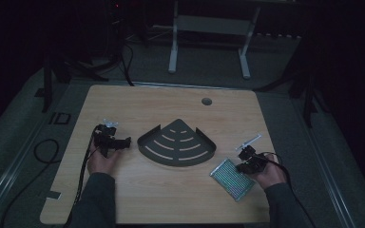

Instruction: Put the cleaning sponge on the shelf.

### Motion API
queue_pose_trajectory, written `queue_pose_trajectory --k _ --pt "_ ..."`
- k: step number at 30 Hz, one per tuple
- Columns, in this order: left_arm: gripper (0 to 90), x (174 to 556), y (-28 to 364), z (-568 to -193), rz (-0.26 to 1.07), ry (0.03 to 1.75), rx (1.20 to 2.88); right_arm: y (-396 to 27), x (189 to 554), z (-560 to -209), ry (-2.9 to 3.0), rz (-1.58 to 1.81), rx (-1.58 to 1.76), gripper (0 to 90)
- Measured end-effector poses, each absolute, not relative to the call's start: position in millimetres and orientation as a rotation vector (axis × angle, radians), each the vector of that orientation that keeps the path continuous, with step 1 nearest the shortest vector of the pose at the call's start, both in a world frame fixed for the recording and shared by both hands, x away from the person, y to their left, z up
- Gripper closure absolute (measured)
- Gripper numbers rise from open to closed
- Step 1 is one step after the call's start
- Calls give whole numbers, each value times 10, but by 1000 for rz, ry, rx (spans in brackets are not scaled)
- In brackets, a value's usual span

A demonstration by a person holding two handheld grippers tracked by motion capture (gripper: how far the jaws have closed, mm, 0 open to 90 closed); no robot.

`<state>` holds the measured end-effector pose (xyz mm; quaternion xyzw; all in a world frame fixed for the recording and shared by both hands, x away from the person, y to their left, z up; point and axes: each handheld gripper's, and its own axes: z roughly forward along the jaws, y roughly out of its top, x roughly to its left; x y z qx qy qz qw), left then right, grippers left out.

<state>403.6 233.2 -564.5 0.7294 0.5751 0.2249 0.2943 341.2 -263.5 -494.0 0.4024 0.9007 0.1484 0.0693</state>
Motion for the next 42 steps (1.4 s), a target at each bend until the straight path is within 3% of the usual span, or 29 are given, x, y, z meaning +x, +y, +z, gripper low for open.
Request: queue_pose_trajectory --k 42 --pt "21 4036 2332 -5644 598 1531 1943 -2579 3586 -4215 2602 537 1148 898"
